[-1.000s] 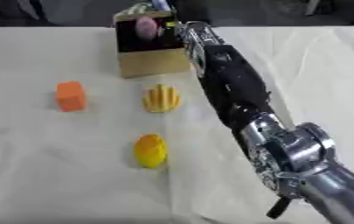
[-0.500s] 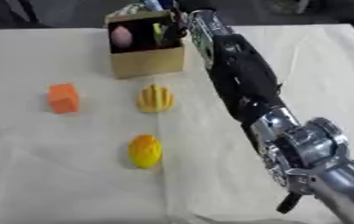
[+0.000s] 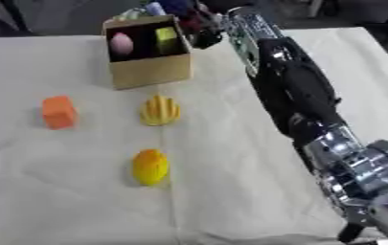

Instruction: Pick up objects on the table and place them in the box.

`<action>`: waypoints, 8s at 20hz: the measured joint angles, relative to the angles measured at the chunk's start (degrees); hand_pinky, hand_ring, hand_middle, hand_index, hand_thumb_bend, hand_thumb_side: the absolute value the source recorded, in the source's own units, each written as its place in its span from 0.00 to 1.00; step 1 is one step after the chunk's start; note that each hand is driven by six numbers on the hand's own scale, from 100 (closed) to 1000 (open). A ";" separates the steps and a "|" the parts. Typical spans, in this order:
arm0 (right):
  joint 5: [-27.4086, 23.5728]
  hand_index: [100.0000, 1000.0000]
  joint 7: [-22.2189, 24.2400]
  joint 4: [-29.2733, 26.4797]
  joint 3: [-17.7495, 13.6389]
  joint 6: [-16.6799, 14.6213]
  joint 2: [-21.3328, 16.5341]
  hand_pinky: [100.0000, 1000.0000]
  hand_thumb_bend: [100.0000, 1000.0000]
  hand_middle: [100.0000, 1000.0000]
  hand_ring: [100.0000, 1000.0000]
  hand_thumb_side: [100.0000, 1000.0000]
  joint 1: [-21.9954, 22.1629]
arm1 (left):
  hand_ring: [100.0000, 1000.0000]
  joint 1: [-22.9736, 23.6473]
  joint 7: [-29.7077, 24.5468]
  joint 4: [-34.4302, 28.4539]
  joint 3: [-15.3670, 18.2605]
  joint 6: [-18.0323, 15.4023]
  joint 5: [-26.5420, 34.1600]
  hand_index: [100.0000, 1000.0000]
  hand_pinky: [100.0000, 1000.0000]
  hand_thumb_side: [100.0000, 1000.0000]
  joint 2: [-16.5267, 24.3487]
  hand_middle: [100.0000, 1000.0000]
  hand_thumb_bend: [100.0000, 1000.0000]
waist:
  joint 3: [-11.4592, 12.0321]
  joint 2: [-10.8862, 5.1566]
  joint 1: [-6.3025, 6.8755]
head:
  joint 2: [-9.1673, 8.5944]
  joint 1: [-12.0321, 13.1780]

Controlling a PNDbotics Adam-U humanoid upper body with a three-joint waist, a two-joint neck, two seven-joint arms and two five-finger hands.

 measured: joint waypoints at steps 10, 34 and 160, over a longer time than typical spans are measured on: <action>-9.72 1.00 9.71 -8.00 7.43 -9.70 -1.99 0.72 0.00 0.77 0.74 0.59 6.37 | 0.63 0.38 -0.08 0.00 0.14 -0.02 -0.18 0.76 0.66 0.80 0.01 0.58 0.00 | -0.21 -0.15 0.00 | 0.00 0.59; -15.41 1.00 23.84 -4.66 9.08 -9.47 5.83 0.76 0.00 0.80 0.78 0.60 5.77 | 0.64 0.32 -0.37 0.00 0.14 -0.23 -0.18 0.76 0.66 0.80 0.00 0.58 0.00 | 0.76 -0.15 0.02 | 0.00 0.37; 5.73 0.73 -24.14 16.69 -14.62 17.04 10.74 0.58 0.00 0.52 0.53 0.00 -7.35 | 0.62 -2.25 -2.38 -0.15 -1.19 -0.24 0.55 0.75 0.65 0.80 -0.50 0.55 0.00 | 8.89 0.38 0.42 | 0.00 -4.73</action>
